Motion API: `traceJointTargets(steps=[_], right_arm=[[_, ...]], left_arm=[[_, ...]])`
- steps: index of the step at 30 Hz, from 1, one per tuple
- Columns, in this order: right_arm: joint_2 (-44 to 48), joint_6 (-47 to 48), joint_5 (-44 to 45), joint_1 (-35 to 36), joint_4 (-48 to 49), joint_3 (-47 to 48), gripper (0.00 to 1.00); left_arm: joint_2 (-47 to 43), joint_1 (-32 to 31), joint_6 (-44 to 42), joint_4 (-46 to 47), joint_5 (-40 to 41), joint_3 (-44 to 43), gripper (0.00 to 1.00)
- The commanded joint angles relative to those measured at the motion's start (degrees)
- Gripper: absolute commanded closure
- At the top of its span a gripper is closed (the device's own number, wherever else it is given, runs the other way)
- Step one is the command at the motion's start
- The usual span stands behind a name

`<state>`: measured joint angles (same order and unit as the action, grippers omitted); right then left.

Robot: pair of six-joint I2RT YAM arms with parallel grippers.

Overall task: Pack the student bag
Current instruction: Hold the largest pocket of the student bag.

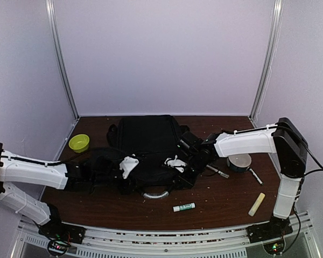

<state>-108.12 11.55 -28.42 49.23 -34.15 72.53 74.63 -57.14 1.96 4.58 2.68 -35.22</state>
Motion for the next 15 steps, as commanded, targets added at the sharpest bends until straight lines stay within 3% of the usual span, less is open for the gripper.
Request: traceJointTargets(steps=[1, 11, 15], right_arm=[[2.29, -0.45, -1.75, -0.04, -1.0, -0.47, 1.0], [2.85, -0.75, -2.63, -0.1, -0.48, -1.24, 1.0], [2.87, -0.8, -3.05, -0.18, -0.38, -1.64, 1.0]], left_arm=[[6.19, -0.89, -5.81, 5.57, -3.9, -4.85, 0.43], [16.48, -1.04, -12.9, 5.76, -3.33, -10.99, 0.42], [18.95, -1.04, -14.9, 4.45, -2.91, -13.36, 0.48]])
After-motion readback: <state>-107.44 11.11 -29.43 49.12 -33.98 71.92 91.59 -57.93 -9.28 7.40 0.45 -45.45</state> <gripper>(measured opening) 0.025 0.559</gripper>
